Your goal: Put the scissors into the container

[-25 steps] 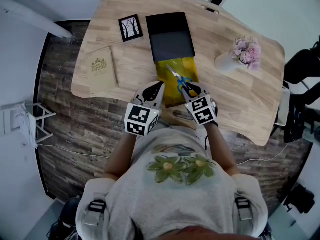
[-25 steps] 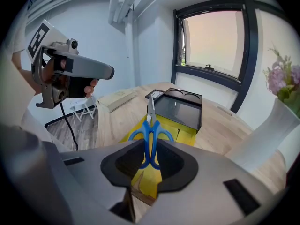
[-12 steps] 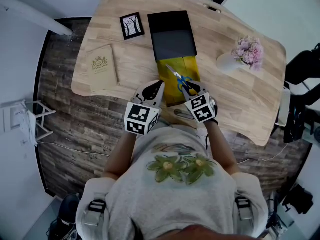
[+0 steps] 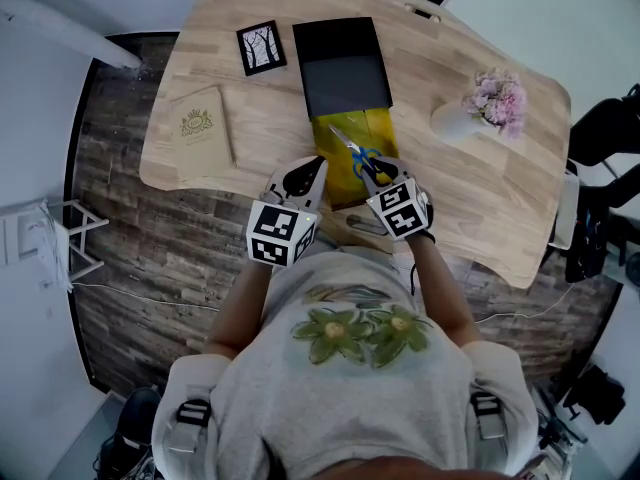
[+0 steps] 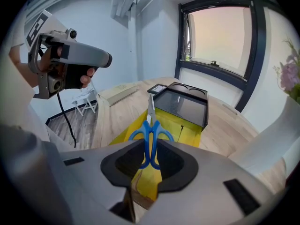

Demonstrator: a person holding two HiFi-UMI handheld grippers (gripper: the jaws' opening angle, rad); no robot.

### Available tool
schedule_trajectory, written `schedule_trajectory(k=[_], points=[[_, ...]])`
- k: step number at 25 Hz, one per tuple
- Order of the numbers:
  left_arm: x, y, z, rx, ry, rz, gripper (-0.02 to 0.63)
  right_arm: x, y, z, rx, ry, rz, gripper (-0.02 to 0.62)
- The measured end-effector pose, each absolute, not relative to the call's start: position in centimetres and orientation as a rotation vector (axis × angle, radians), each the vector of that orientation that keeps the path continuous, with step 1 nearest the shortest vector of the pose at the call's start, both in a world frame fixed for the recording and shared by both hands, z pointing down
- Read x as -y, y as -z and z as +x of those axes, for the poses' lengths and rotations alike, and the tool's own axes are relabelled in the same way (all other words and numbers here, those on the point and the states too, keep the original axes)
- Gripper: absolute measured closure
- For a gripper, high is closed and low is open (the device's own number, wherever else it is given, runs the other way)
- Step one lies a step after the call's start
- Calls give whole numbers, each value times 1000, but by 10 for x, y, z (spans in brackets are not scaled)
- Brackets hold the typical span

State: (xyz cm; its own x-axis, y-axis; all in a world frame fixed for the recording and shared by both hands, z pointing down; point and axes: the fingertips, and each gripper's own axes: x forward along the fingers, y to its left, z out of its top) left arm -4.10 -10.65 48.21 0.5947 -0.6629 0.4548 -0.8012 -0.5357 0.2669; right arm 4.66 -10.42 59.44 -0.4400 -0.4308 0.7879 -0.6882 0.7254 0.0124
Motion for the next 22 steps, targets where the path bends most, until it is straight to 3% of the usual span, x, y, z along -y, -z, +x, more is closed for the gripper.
schedule_trajectory(k=[22], points=[[106, -491, -39, 1155, -417, 2339, 598, 108, -611, 48, 2065, -417, 810, 514]])
